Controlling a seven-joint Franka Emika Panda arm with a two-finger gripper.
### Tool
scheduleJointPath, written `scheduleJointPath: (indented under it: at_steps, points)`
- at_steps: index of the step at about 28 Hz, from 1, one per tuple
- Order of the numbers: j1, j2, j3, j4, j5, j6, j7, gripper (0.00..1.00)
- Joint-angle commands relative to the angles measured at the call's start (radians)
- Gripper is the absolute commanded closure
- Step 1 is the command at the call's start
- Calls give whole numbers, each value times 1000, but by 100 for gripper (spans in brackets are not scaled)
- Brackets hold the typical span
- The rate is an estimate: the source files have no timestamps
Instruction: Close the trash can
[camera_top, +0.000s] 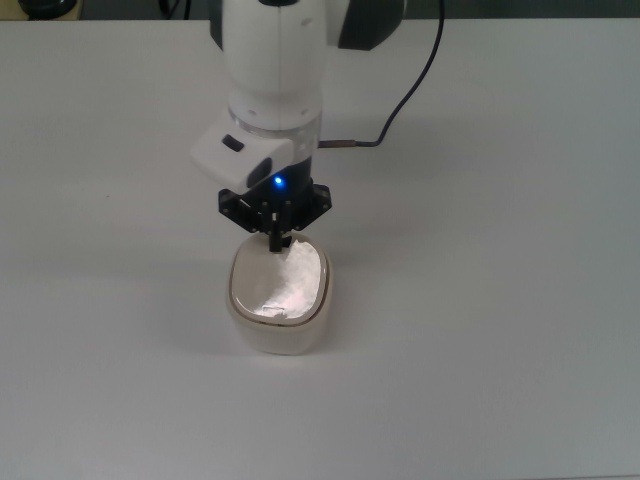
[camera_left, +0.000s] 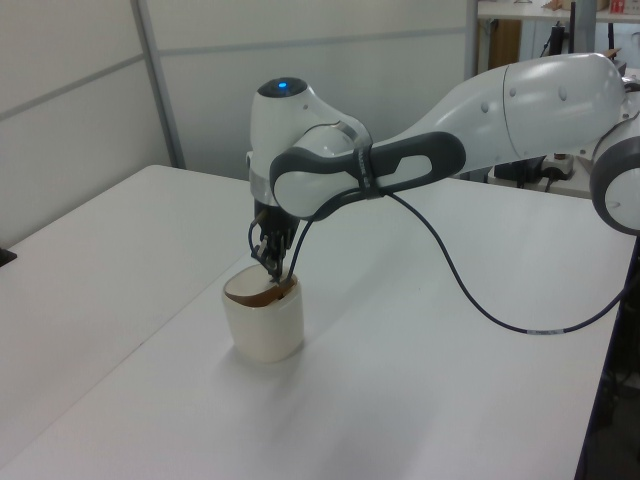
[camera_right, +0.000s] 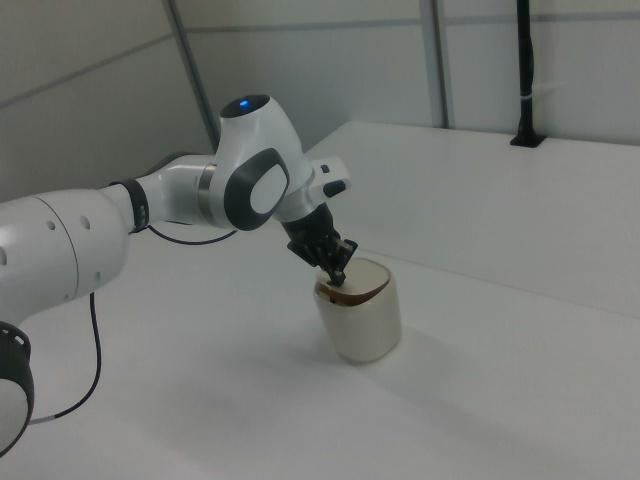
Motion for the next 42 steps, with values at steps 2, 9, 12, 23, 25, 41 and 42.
scheduleJointPath:
  at_steps: [2,9,12,23,25,41,42]
  points:
    - [27,22,-5,-13,-10,-16,-9,100]
    - [25,45,-5,-12,-11,-7,-15,100]
    - [25,47,-5,-12,-11,-7,-15,100]
    - [13,-45,-18,1,5,-106,-23,100]
    - [13,-67,-18,-1,5,-137,-23,100]
    - [-15,-252,-19,-9,7,-448,-95,100]
    - [-16,-257,-19,-9,7,-458,-95,100]
